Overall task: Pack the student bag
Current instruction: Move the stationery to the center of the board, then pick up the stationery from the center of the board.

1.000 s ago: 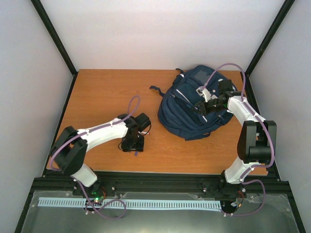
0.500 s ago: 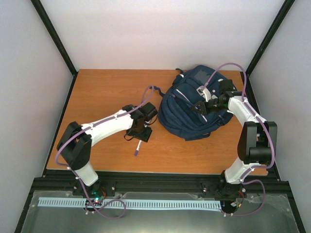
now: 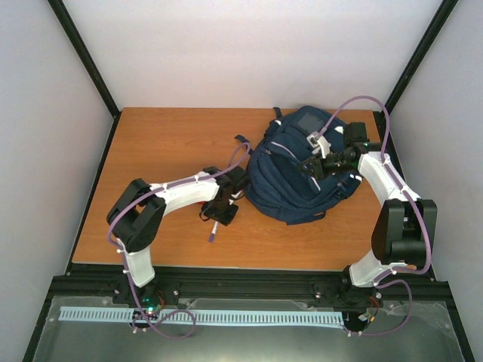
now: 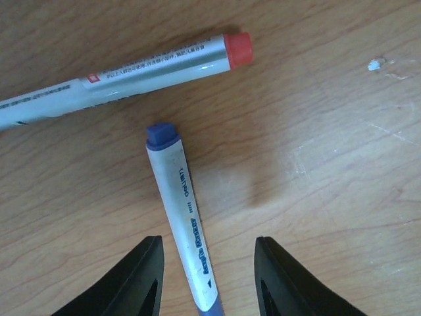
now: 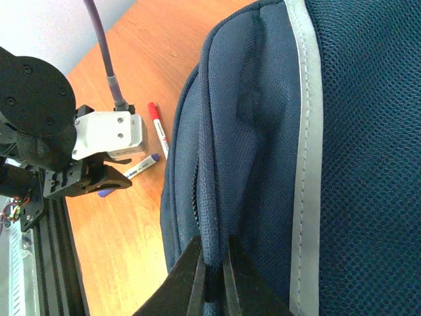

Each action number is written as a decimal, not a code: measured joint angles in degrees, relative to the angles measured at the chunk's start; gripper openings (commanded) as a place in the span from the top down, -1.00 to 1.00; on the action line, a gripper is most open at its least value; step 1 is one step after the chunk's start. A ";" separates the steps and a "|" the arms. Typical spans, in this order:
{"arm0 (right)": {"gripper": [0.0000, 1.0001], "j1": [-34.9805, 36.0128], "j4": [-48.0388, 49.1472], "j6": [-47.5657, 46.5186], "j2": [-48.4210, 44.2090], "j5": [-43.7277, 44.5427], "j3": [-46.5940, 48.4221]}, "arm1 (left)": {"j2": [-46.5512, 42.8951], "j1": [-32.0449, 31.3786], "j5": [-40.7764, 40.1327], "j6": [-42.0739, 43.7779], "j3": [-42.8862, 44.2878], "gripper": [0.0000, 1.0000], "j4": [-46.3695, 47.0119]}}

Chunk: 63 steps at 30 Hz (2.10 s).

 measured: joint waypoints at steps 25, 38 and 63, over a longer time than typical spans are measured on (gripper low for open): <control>0.94 0.00 -0.22 -0.79 0.00 -0.81 -0.15 | -2.16 1.81 1.70 -0.11 -3.74 0.37 2.43; 0.94 0.00 -0.22 -0.74 -0.24 -1.01 -0.15 | -1.90 4.98 5.95 -0.48 -7.10 0.60 5.42; 0.95 0.07 -7.69 0.87 -1.70 6.58 8.24 | -12.85 4.98 14.14 -2.43 -2.45 0.98 7.48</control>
